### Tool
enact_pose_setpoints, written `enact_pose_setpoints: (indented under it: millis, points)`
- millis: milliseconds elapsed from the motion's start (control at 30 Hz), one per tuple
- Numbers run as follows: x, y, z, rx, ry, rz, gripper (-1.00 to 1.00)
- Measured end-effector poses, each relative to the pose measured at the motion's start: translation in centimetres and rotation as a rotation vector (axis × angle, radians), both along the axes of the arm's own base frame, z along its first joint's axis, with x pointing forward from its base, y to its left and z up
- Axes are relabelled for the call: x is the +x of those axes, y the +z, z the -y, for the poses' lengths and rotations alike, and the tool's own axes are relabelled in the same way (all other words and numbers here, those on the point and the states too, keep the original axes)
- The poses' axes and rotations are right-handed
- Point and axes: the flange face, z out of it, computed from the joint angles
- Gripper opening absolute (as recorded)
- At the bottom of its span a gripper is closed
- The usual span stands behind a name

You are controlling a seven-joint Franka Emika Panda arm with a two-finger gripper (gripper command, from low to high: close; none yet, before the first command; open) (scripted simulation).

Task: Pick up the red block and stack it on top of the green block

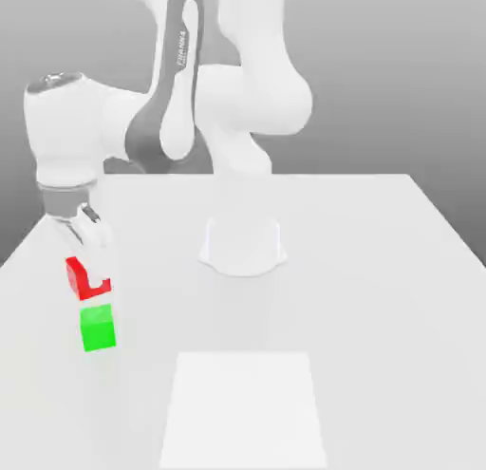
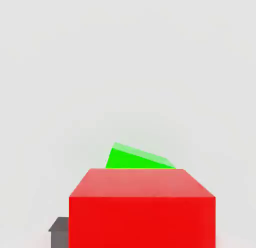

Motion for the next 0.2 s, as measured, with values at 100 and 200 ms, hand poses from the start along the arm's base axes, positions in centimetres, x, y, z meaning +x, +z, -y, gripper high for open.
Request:
enact_pose_setpoints:
  millis: [100, 200]
  points:
    - [-0.2, -2.5, -0.1, -0.002, -0.002, -0.003, 1.00]
    - [-0.2, -2.5, -0.1, -0.002, 0.000, -0.003, 1.00]
